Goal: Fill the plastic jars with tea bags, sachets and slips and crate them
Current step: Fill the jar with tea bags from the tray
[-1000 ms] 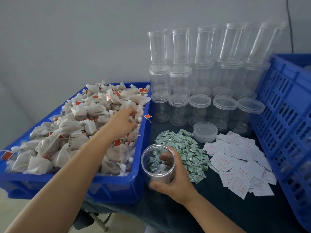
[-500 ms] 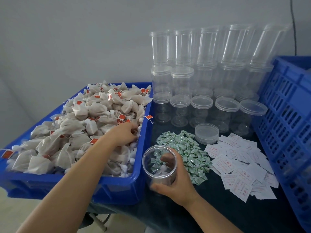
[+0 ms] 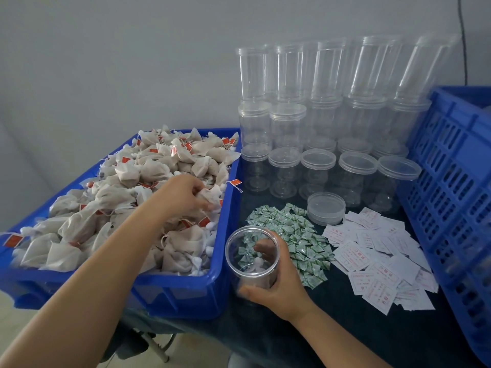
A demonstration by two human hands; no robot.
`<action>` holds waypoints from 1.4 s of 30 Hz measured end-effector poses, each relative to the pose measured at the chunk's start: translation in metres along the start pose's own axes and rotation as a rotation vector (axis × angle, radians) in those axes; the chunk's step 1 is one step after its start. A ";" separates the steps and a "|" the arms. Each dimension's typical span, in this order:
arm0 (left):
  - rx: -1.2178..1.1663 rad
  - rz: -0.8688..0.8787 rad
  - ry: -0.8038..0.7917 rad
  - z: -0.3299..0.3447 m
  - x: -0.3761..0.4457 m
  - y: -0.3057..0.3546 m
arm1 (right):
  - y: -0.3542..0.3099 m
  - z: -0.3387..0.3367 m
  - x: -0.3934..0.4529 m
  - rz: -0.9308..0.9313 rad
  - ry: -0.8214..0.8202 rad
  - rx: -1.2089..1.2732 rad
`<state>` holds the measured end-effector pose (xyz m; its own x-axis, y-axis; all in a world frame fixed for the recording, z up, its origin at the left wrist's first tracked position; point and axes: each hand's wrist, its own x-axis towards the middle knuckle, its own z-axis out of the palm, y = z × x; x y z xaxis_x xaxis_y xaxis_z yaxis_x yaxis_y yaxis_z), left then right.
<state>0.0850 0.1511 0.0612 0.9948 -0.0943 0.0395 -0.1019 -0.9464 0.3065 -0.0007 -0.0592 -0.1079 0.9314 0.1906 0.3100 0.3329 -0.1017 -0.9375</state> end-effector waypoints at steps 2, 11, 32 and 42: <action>0.005 0.007 0.028 -0.012 -0.003 0.000 | 0.000 0.000 0.000 0.000 0.001 0.003; -0.110 0.066 0.214 -0.052 -0.021 0.011 | 0.000 0.000 0.000 0.009 -0.008 0.006; -0.325 0.339 -0.095 -0.004 -0.065 0.062 | -0.003 0.000 0.001 -0.009 0.007 0.036; 0.073 0.491 -0.062 0.018 -0.074 0.065 | -0.004 -0.001 0.001 -0.030 0.002 0.051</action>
<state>0.0051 0.0914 0.0610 0.8281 -0.5506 0.1051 -0.5600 -0.8045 0.1980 -0.0011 -0.0594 -0.1039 0.9214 0.1906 0.3387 0.3530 -0.0459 -0.9345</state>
